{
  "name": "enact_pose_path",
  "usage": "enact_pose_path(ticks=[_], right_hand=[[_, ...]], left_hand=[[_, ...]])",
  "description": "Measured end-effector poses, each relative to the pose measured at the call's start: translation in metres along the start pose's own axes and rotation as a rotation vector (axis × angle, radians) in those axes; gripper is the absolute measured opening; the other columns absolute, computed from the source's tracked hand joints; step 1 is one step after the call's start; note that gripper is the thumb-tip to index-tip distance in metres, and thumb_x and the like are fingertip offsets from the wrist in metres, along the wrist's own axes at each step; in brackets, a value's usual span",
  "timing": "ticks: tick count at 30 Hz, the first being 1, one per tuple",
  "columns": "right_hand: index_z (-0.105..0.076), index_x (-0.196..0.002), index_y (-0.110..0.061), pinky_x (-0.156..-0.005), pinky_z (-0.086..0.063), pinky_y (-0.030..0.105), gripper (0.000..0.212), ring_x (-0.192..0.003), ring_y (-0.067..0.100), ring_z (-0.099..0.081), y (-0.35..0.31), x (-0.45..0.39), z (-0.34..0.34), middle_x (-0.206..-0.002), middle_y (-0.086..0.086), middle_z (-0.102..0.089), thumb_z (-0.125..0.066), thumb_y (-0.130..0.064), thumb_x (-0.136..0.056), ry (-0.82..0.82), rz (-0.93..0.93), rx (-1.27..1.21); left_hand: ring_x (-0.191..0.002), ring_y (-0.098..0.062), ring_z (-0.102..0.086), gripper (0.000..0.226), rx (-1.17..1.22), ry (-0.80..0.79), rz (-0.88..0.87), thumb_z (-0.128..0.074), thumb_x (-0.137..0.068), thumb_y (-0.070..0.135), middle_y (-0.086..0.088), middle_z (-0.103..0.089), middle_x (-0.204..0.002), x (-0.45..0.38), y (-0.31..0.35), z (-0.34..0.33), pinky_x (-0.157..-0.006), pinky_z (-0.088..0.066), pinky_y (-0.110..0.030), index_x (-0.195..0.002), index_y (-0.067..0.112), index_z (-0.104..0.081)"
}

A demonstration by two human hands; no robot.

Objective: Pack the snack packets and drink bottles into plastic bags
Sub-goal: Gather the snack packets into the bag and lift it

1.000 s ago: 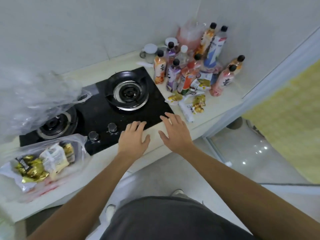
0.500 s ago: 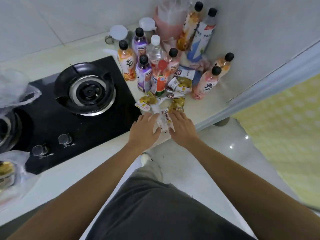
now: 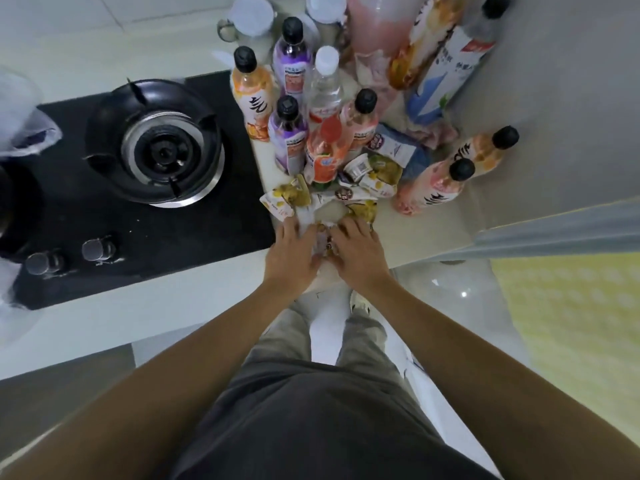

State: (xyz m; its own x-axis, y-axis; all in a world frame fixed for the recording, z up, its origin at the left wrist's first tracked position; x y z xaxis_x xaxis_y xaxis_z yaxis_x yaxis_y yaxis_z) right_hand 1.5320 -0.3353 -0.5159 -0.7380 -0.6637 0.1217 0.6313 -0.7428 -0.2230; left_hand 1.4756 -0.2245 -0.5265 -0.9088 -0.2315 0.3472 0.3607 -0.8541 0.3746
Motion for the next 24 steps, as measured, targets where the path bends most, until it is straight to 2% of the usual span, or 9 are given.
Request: enact_pose_path(ticks=[5, 9, 13, 15, 18, 21, 24], right_hand=[[-0.061, -0.12, -0.019, -0.083, -0.053, 0.044, 0.062, -0.11, 0.034, -0.058, 0.02, -0.003, 0.004, -0.119, 0.011, -0.059, -0.084, -0.049, -0.07, -0.016, 0.015, 0.045], [-0.06, -0.11, -0.017, -0.073, -0.051, 0.041, 0.059, -0.103, 0.033, -0.055, 0.028, -0.003, 0.015, -0.109, 0.009, -0.055, -0.081, -0.045, -0.063, 0.039, 0.11, -0.009], [-0.062, -0.113, -0.013, -0.072, -0.047, 0.043, 0.051, -0.099, 0.032, -0.051, 0.024, -0.002, 0.033, -0.104, 0.011, -0.054, -0.063, -0.051, -0.078, 0.088, 0.226, -0.073], [-0.061, -0.112, -0.014, -0.072, -0.048, 0.043, 0.049, -0.098, 0.031, -0.051, 0.016, 0.0, 0.042, -0.105, 0.01, -0.052, -0.063, -0.048, -0.078, 0.074, 0.285, -0.045], [-0.059, -0.107, -0.016, -0.067, -0.052, 0.041, 0.044, -0.098, 0.029, -0.054, -0.006, -0.002, 0.054, -0.106, 0.008, -0.051, -0.067, -0.044, -0.075, 0.038, 0.367, -0.032], [-0.057, -0.11, -0.018, -0.071, -0.051, 0.044, 0.045, -0.099, 0.03, -0.053, -0.046, -0.007, 0.066, -0.107, 0.008, -0.049, -0.066, -0.047, -0.077, 0.014, 0.478, -0.02], [-0.058, -0.117, -0.018, -0.076, -0.05, 0.041, 0.05, -0.101, 0.03, -0.053, -0.101, -0.01, 0.076, -0.108, 0.008, -0.05, -0.07, -0.047, -0.077, 0.052, 0.601, 0.002]], left_hand=[[-0.11, -0.033, -0.045, 0.05, 0.0, 0.034, 0.139, -0.07, -0.084, 0.02, -0.012, -0.035, -0.124, 0.005, 0.007, -0.002, -0.067, -0.057, -0.04, -0.126, 0.021, -0.042], [-0.107, -0.034, -0.045, 0.055, 0.039, 0.058, 0.26, -0.067, -0.081, 0.012, -0.013, -0.037, -0.118, 0.011, 0.009, -0.006, -0.062, -0.051, -0.041, -0.13, 0.018, -0.042], [-0.102, -0.033, -0.047, 0.045, 0.119, 0.083, 0.375, -0.061, -0.081, 0.011, -0.01, -0.039, -0.11, 0.025, 0.01, -0.006, -0.064, -0.042, -0.038, -0.123, 0.016, -0.046], [-0.097, -0.032, -0.049, 0.038, 0.145, 0.124, 0.414, -0.06, -0.083, 0.01, -0.006, -0.036, -0.104, 0.039, 0.011, 0.001, -0.063, -0.039, -0.037, -0.117, 0.014, -0.045], [-0.091, -0.027, -0.047, 0.03, 0.175, 0.218, 0.454, -0.06, -0.085, 0.013, -0.002, -0.037, -0.102, 0.07, 0.01, 0.019, -0.059, -0.038, -0.034, -0.109, 0.016, -0.043], [-0.088, -0.023, -0.044, 0.025, 0.197, 0.327, 0.514, -0.06, -0.087, 0.013, 0.0, -0.038, -0.101, 0.104, -0.005, 0.045, -0.058, -0.038, -0.033, -0.106, 0.017, -0.043], [-0.088, -0.022, -0.044, 0.025, 0.208, 0.432, 0.598, -0.058, -0.088, 0.012, 0.001, -0.038, -0.101, 0.141, -0.034, 0.074, -0.054, -0.034, -0.03, -0.099, 0.021, -0.038]])
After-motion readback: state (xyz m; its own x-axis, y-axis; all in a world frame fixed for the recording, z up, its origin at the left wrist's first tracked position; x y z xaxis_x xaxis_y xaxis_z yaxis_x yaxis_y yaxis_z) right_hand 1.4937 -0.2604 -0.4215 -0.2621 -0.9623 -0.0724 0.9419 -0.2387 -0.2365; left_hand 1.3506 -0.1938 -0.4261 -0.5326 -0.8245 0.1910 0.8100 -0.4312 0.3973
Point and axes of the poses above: each hand's wrist, its own x-axis away from the middle knuckle, its own z-axis out of the back of the hand, y = z × x, the point moved 10 cm from there along -x, towards the middle knuckle
